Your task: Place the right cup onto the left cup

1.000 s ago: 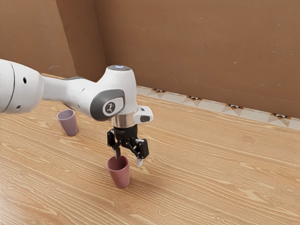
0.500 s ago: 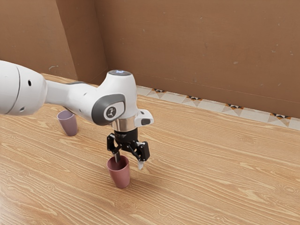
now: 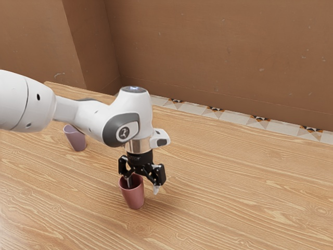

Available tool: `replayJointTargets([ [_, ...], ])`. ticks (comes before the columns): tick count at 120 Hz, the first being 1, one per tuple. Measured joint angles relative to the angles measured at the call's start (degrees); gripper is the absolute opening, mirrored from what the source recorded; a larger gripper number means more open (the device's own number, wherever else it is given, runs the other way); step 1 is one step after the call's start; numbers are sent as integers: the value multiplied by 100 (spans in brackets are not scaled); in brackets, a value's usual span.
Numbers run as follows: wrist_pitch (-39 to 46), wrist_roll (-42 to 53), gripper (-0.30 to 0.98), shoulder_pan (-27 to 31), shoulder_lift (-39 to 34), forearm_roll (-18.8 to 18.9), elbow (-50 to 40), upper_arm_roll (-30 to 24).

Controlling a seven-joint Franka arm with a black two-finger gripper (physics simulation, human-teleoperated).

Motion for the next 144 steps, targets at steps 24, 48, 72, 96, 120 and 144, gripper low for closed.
replayJointTargets([
  [24,57,-52,55,9,42,-5,8,0],
  [48,78,-86,33,22,40,-1,17,7],
  [72,86,-105,20,71,34,20,15,25],
  [96,89,-123,1,70,35,38,17,26],
  [120,90,-136,-6,73,-3,61,16,26],
  [144,59,-158,-8,79,-166,88,9,26],
])
